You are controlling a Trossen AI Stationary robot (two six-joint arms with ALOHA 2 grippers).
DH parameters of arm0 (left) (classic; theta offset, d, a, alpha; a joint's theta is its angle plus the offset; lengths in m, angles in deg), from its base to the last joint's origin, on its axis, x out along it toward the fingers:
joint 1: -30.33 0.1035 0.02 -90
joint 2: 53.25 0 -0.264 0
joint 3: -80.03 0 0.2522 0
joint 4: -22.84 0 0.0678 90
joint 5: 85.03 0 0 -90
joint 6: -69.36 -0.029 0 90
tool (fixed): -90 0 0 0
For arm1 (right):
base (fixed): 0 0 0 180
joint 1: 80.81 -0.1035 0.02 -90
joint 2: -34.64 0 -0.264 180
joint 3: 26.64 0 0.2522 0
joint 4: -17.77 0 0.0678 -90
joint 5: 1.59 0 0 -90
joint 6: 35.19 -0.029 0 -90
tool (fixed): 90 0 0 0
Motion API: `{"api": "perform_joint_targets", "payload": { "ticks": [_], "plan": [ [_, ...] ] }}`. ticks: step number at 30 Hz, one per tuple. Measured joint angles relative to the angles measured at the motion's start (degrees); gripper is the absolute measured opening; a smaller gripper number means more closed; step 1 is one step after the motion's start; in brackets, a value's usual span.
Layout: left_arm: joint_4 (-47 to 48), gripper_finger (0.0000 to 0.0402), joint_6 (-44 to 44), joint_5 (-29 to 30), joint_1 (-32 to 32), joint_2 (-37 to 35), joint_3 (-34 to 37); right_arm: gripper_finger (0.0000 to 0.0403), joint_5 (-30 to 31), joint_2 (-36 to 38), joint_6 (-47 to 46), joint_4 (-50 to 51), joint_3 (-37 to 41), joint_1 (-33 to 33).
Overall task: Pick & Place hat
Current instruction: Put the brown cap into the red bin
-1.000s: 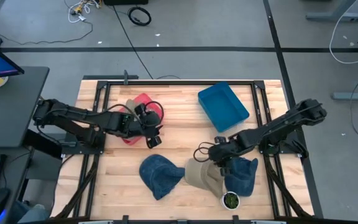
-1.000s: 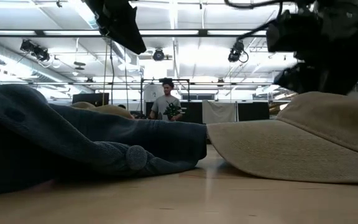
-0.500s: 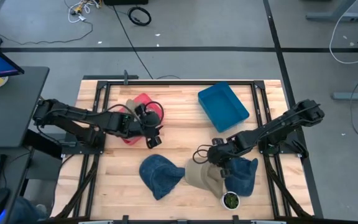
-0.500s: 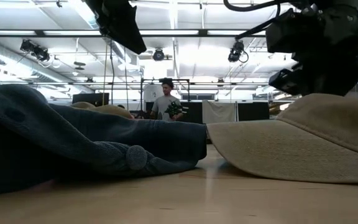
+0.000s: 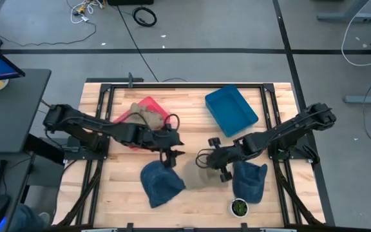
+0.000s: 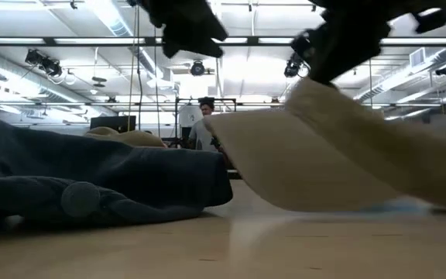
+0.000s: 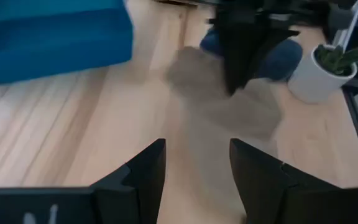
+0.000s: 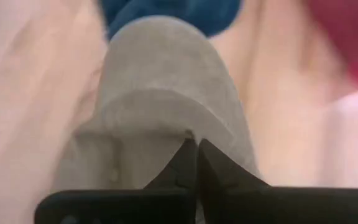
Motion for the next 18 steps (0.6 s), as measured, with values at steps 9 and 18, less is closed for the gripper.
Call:
{"api": "perform_joint_targets", "payload": {
  "ticks": [9, 18],
  "plan": [
    [-11.3, 0.0181, -4.8, 0.3, 0.2, 8.9, 0.0, 0.0003, 7.7, 0.0, 2.4, -6.4, -0.2, 4.8],
    [-12.5, 0.0181, -5.8, 10.0, 1.9, 12.8, 0.0, 0.0002, 7.5, -0.1, 2.0, -9.6, -0.2, 7.9]
  ]
}}
